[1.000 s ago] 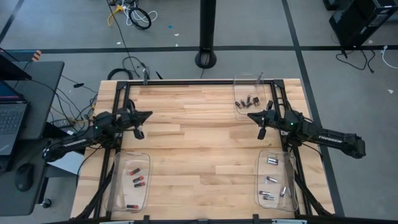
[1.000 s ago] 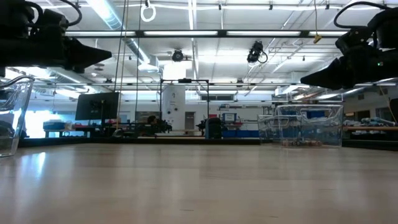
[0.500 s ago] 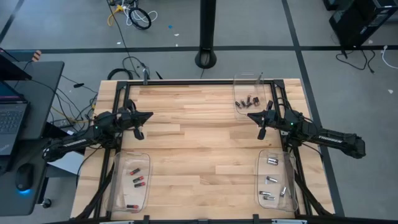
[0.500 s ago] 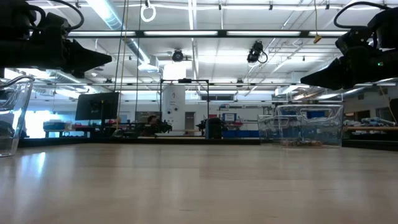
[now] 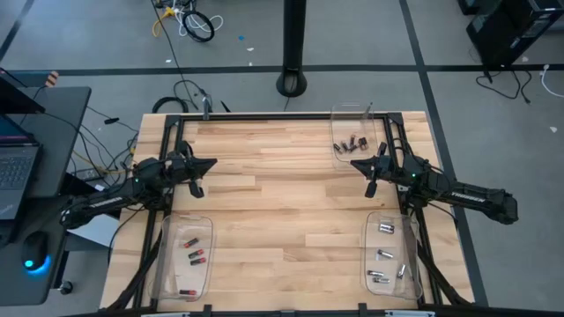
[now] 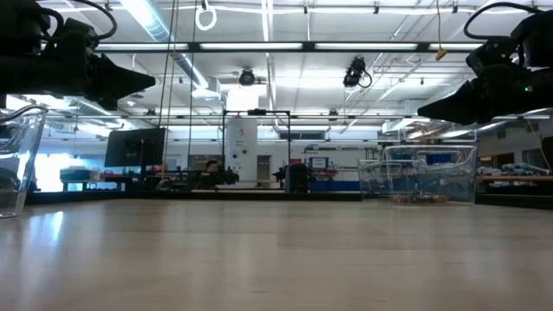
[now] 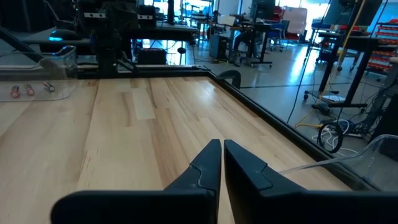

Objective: Sort batteries
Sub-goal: Return to Home Position

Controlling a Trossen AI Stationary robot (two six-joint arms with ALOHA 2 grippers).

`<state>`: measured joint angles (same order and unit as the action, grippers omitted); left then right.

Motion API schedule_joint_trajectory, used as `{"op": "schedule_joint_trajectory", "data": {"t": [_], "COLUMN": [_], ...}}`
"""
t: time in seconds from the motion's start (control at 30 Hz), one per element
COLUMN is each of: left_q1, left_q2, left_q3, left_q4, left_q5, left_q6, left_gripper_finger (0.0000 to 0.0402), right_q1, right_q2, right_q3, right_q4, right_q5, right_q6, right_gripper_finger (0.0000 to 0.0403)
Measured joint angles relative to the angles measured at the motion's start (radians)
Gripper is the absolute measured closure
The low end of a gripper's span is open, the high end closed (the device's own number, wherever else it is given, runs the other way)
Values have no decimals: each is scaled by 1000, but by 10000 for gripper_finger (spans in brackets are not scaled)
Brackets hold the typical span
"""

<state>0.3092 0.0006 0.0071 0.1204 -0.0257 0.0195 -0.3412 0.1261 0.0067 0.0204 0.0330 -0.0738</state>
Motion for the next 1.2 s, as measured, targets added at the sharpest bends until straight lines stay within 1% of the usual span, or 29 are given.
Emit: {"op": "schedule_joint_trajectory", "data": {"t": [1.2], "left_q1": [-1], "left_q2": [0], "left_q3": [0], "left_q4": [0], "left_q5": [0], "left_q6": [2], "left_gripper_finger": [391], "right_q1": [0], "right_q2": [0], "right_q3": [0], "right_q4": [0], "right_q5": [0], "right_q6": [0], "right_gripper_finger": [372]}}
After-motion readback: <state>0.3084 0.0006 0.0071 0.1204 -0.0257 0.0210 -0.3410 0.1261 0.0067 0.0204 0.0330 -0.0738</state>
